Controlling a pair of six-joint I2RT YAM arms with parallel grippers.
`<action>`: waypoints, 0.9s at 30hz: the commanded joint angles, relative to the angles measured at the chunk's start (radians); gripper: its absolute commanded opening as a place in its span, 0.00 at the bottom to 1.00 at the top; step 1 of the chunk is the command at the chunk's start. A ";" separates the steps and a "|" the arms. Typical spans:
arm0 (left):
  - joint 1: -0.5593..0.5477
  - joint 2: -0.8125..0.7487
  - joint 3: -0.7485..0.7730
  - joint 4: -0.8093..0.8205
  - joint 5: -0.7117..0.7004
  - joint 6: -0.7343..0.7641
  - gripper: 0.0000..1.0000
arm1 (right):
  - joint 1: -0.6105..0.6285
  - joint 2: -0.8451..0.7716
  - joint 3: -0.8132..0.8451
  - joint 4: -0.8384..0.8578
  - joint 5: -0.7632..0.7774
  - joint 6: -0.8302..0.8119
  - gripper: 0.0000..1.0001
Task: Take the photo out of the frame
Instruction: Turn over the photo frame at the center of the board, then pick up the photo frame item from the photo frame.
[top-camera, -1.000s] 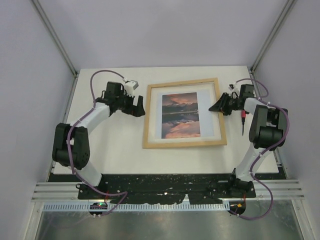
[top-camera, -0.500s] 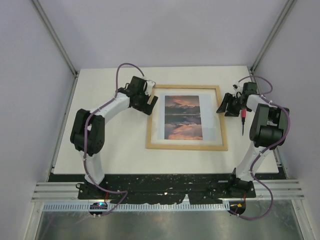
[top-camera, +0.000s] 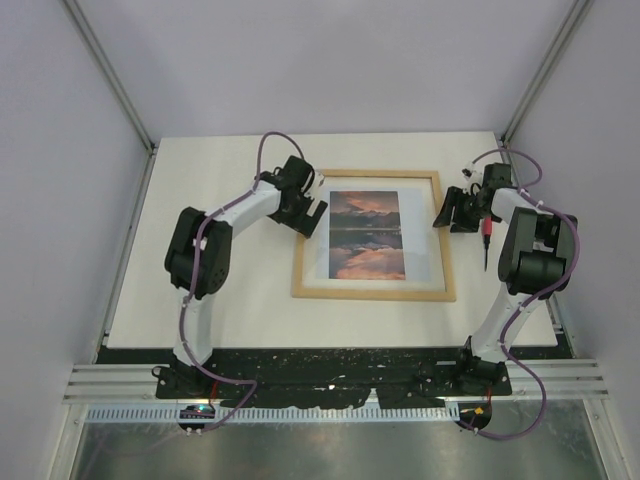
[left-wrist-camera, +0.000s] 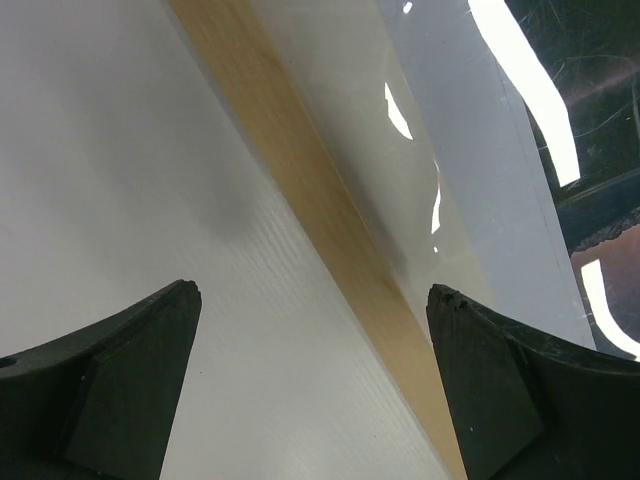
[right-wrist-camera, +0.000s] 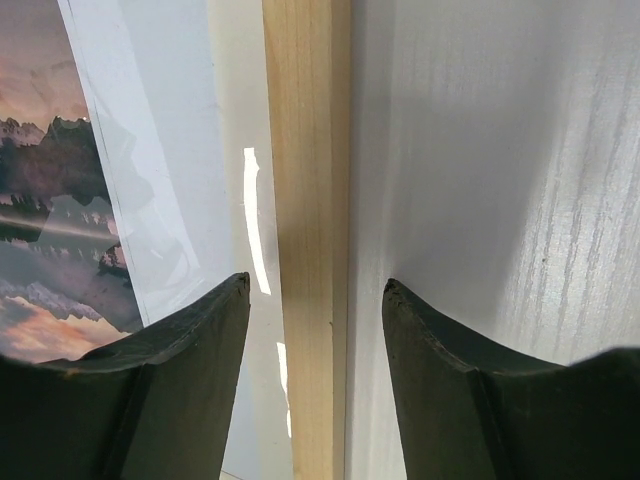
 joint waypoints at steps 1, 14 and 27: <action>-0.013 0.023 0.053 -0.031 0.002 -0.035 1.00 | 0.009 -0.025 -0.012 0.000 0.036 -0.033 0.61; -0.013 0.095 0.095 -0.058 0.100 -0.105 0.44 | 0.020 -0.020 -0.029 -0.003 0.019 -0.049 0.49; -0.013 0.099 0.121 -0.092 0.119 -0.115 0.10 | 0.087 -0.056 -0.003 -0.024 0.107 -0.068 0.08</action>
